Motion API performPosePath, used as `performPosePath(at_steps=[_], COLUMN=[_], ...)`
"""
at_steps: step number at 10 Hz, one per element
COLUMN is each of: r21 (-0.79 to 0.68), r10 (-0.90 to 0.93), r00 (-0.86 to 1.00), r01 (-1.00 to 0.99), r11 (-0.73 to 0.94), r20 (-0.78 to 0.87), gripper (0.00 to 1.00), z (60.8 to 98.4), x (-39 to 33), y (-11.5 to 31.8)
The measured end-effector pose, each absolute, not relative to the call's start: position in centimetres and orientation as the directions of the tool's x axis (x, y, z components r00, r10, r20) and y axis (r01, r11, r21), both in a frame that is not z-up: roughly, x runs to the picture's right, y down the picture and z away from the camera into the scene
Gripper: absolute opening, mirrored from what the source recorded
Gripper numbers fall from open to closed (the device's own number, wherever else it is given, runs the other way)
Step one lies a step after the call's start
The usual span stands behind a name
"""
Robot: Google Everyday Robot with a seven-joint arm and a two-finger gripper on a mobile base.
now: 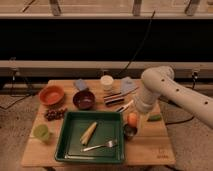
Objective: Place apple in metal cup
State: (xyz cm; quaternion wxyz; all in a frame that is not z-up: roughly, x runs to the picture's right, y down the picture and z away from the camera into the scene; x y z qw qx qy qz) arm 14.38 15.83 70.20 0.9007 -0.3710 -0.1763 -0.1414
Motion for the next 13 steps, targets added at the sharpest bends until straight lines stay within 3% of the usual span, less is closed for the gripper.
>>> performPosePath(at_steps=[2, 6, 7, 9, 10, 13], r21=[-0.600, -0.596, -0.597, -0.602, -0.603, -0.605], r10=[-0.160, -0.181, -0.180, -0.172, -0.165, -0.149], r00=[0.878, 0.869, 0.870, 0.877, 0.881, 0.886], r01=[0.431, 0.454, 0.453, 0.439, 0.429, 0.415], r11=[0.673, 0.663, 0.662, 0.667, 0.673, 0.679], r20=[0.451, 0.461, 0.460, 0.448, 0.443, 0.440], gripper=[0.06, 0.47, 0.52, 0.75, 0.80, 0.80], z=[69.5, 70.2, 70.4, 71.1, 71.3, 71.4], x=[12.9, 12.1, 12.2, 12.6, 13.0, 13.7], y=[17.0, 18.4, 18.5, 18.4, 18.0, 17.3])
